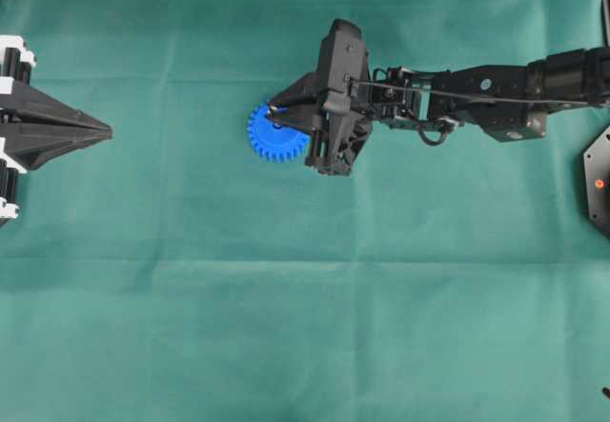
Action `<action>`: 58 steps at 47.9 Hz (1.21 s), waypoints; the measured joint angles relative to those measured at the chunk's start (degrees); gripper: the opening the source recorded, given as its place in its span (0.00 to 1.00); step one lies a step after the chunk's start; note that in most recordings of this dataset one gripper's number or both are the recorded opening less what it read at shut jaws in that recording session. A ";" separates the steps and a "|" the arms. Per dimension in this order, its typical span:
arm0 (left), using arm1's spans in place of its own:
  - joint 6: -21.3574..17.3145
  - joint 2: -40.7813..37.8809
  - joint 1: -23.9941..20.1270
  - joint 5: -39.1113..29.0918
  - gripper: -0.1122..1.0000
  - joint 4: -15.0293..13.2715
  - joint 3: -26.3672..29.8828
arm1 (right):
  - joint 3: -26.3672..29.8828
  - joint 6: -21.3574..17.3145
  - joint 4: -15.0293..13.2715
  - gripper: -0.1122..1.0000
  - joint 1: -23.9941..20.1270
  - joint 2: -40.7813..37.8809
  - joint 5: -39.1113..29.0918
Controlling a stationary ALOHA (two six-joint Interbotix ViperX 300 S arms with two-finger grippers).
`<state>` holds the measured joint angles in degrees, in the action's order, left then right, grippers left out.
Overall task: Insert the shaft placed at a random location into the center hole of the medium gear at another random location.
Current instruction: 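Align the shaft above the gear hole and lower it in, then press the shaft down into the hole and open the right gripper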
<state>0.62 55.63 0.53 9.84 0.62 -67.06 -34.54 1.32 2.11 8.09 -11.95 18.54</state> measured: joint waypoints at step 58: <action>-0.09 -0.09 0.00 0.00 0.10 0.00 0.00 | -0.44 0.00 0.09 0.82 -0.44 0.09 -0.62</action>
<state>0.53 55.55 0.53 9.84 0.62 -67.06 -34.98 1.32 2.20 7.65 -11.87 17.93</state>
